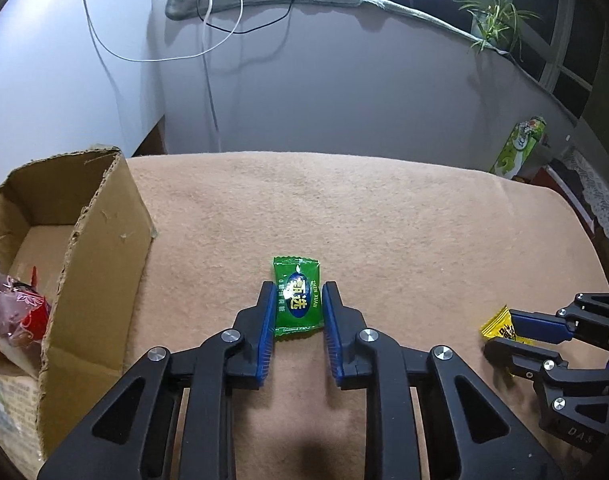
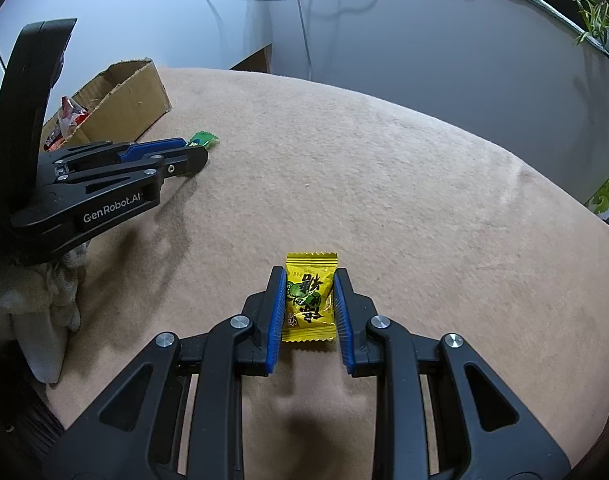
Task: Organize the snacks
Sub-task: 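Carry the green candy with the left tool while the right tool carries the yellow candy to the box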
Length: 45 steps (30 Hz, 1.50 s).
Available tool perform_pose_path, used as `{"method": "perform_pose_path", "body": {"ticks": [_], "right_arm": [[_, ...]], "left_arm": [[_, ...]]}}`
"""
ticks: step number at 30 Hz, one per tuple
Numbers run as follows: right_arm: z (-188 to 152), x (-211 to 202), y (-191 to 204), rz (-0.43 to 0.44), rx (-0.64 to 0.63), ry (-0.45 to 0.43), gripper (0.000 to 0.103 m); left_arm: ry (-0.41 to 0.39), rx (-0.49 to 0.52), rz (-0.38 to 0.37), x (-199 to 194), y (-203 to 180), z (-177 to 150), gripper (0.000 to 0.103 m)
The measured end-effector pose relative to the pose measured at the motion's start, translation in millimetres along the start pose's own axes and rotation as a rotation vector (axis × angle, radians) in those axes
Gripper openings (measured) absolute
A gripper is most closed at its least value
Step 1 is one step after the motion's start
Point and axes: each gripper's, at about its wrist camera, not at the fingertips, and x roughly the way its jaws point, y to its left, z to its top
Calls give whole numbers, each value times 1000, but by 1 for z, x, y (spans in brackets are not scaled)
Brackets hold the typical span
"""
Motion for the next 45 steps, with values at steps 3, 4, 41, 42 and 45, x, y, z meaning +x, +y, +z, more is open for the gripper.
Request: {"method": "perform_pose_path", "body": {"ticks": [3,4,41,42,45], "right_arm": [[-1,-5,-2,-1,3,-8,24],[-1,-6,-2,-1,5,-10,24],[96,-56,168,212,-205,-191,24],[100,-52,175,220,-211,-187,24],[107,-43,189,242,-223,-173,24]], "left_arm": [[-15,5,-12,-8,0,-2,21],[-21,2,-18,-12,0,-2,21],[-361,-184,64,-180,146,-31,21],[-358,-190,74,-179,150,-33,21],[-343,-196,93,-174,156,-34,21]]}}
